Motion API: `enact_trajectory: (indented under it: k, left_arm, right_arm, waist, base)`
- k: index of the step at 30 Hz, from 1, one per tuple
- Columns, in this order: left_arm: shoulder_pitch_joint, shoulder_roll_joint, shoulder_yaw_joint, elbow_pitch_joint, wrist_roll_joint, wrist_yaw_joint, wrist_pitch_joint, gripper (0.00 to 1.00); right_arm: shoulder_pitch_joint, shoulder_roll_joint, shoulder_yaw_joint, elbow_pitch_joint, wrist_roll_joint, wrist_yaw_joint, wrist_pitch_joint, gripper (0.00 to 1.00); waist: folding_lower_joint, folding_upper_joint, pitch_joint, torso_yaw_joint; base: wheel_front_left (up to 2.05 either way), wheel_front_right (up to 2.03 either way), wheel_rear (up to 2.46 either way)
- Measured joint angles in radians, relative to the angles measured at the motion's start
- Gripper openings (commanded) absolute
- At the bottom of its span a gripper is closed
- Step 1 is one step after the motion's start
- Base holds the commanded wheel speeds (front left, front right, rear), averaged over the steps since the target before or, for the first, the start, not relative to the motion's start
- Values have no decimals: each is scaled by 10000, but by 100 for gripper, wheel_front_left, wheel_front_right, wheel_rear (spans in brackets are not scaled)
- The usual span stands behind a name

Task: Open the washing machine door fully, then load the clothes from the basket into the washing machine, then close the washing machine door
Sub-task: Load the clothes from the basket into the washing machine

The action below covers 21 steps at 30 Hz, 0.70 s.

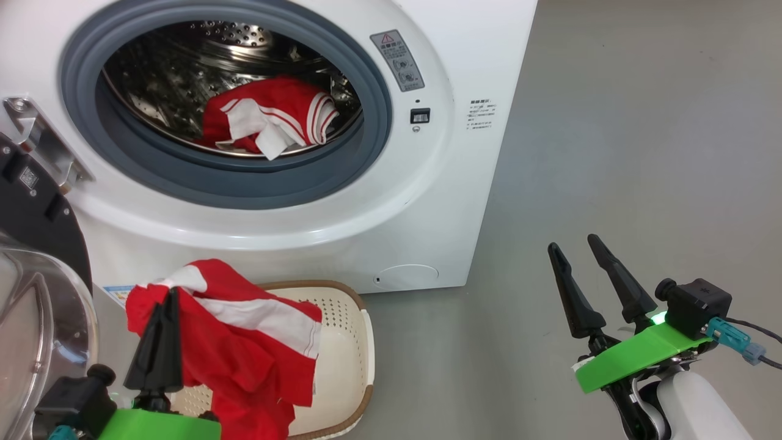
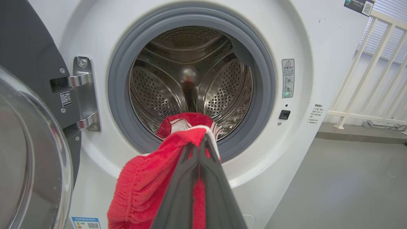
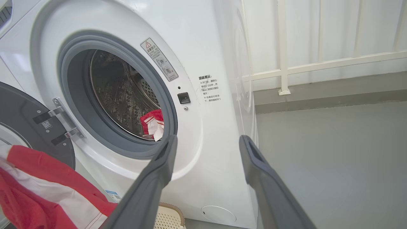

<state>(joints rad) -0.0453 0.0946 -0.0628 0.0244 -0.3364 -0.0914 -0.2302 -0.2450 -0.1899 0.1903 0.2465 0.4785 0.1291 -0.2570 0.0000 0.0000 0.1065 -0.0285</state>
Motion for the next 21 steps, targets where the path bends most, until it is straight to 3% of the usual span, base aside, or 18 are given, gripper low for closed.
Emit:
enact_trajectory:
  k: [21]
  left_arm:
    - [-370,75,-186,-201,-25,0,-15,0]
  right_arm:
    - [-1,-8,-36,-75,0,0,0,100]
  waist:
    - [0,0,349,34]
  base:
    - [0,0,0]
